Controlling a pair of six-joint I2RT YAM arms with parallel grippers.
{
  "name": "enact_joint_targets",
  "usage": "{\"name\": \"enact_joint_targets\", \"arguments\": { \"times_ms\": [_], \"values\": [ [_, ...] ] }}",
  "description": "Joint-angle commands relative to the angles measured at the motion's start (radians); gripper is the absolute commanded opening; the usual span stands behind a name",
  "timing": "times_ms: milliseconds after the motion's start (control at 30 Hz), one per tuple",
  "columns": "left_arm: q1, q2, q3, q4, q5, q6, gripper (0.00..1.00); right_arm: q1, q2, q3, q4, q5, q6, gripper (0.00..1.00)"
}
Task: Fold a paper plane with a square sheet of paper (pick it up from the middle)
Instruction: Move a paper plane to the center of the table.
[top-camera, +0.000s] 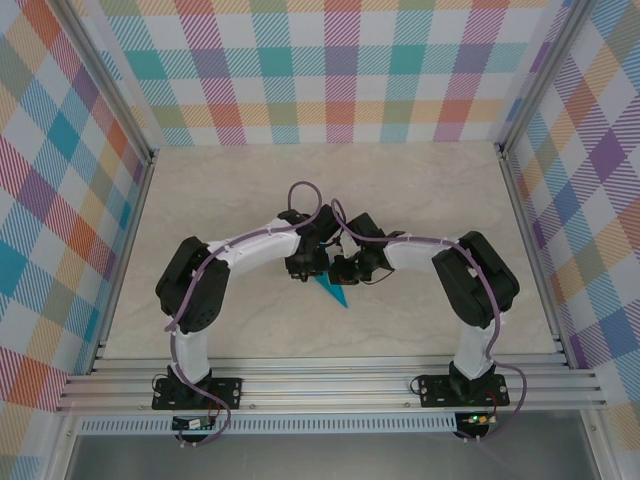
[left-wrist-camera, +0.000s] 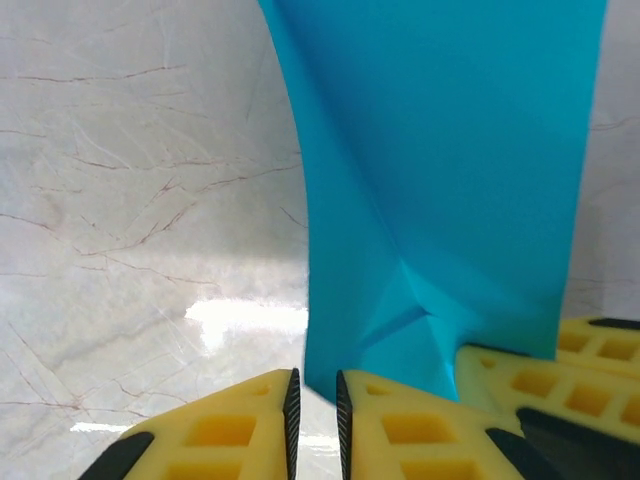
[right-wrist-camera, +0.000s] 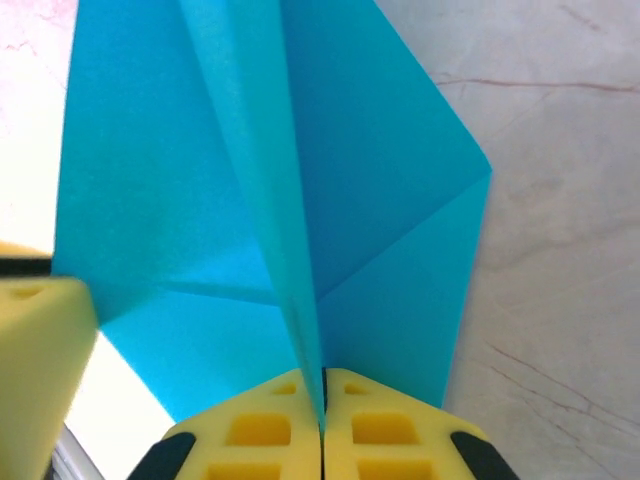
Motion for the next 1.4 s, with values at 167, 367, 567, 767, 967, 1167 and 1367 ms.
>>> {"name": "enact_joint_targets", "arguments": {
  "times_ms": [167, 367, 567, 767, 967, 1167, 1367],
  "values": [
    [0.01, -0.266, -0.087, 0.056, -0.136, -0.043, 0.27, 0.023, -0.162, 0.072, -0.204, 0.348, 0.004, 0.03],
    [0.032, -0.375, -0.169, 0.064, -0.222, -0.095, 0.3, 0.026, -0.133, 0.185, -0.356, 0.553, 0.035, 0.03],
    [0.068, -0.445, -0.265, 0.106, -0.227, -0.153, 0.31, 0.023, -0.001, 0.325, -0.393, 0.572, 0.043, 0.04],
    [0.136, -0.497, -0.368, 0.167, -0.153, -0.181, 0.32, 0.008, 0.117, 0.455, -0.414, 0.557, 0.042, 0.05],
    [0.174, -0.537, -0.433, 0.202, -0.128, -0.181, 0.32, -0.012, 0.192, 0.518, -0.414, 0.523, 0.045, 0.06],
    [0.192, -0.552, -0.456, 0.208, -0.117, -0.181, 0.32, -0.023, 0.232, 0.517, -0.391, 0.497, 0.056, 0.08],
    [0.196, -0.549, -0.459, 0.216, -0.107, -0.178, 0.32, -0.023, 0.273, 0.511, -0.39, 0.489, 0.064, 0.13]
  ]
}}
